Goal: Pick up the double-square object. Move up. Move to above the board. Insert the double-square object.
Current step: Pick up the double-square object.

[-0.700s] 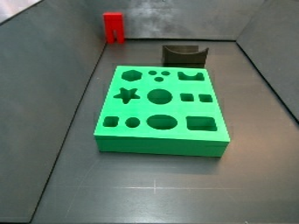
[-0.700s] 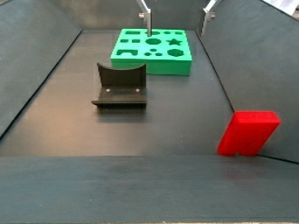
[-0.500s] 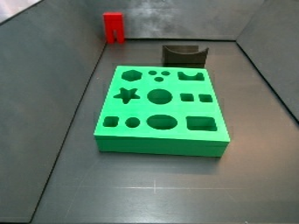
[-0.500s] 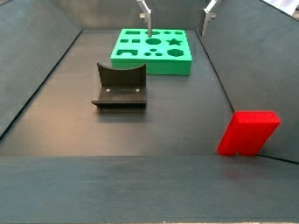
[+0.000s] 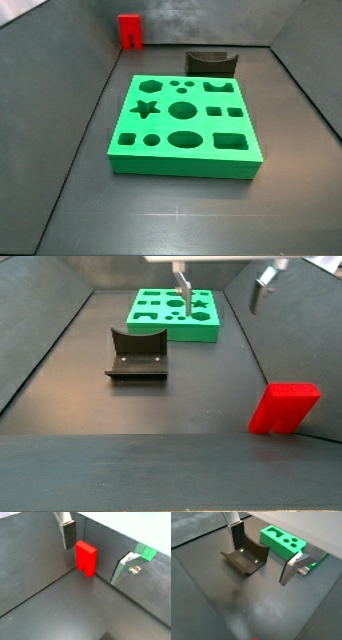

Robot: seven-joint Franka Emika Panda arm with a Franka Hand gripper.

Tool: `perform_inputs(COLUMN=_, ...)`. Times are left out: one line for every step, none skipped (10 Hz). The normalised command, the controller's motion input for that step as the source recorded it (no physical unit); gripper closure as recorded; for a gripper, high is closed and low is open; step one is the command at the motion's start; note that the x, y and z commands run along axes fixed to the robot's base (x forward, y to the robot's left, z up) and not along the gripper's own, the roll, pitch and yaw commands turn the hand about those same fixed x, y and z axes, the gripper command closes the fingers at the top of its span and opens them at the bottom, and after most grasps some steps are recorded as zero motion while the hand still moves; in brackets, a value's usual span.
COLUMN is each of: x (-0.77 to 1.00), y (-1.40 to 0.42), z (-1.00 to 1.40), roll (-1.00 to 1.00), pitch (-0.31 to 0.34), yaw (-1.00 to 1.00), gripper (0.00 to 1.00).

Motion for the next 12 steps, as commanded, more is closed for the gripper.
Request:
perform_inputs(x=-0.10, y=0.92, z=-0.03, roll=-0.10, pitch=0.000, yaw=0.06, gripper=0.00)
perform_inputs(x=-0.03, y=0.91, z=-0.04, roll=-0.10, pitch=0.000, yaw=0.08, gripper=0.00)
perform_inputs(x=-0.05, y=0.93, z=-0.06, roll=-0.10, pitch=0.000, yaw=0.08, gripper=0.00)
perform_inputs(x=-0.06, y=0.88, z=-0.11, roll=-0.08, pitch=0.000, yaw=0.06, gripper=0.00)
perform_inputs(x=-0.08, y=0.70, z=-0.30, roll=0.00, pitch=-0.016, yaw=0.05, gripper=0.00)
perform_inputs(x=-0.27, y=0.45, z=-0.54, roll=0.06, pitch=-0.083, yaw=0.01, gripper=0.00)
perform_inputs(x=-0.49, y=0.33, z=-0.60, roll=0.04, pitch=-0.124, yaw=0.00, gripper=0.00)
perform_inputs(x=-0.75, y=0.27, z=-0.56, roll=0.00, pitch=-0.170, yaw=-0.09, gripper=0.00)
perform_inputs(x=-0.93, y=0.25, z=-0.50, roll=0.00, pitch=-0.154, yaw=-0.10, gripper=0.00)
perform_inputs(x=-1.00, y=0.20, z=-0.33, roll=0.00, pitch=-0.186, yaw=-0.11, gripper=0.00)
perform_inputs(x=-1.00, y=0.14, z=-0.19, roll=0.00, pitch=-0.189, yaw=-0.10, gripper=0.00)
perform_inputs(x=-0.89, y=0.08, z=-0.09, roll=0.00, pitch=-0.164, yaw=-0.04, gripper=0.00)
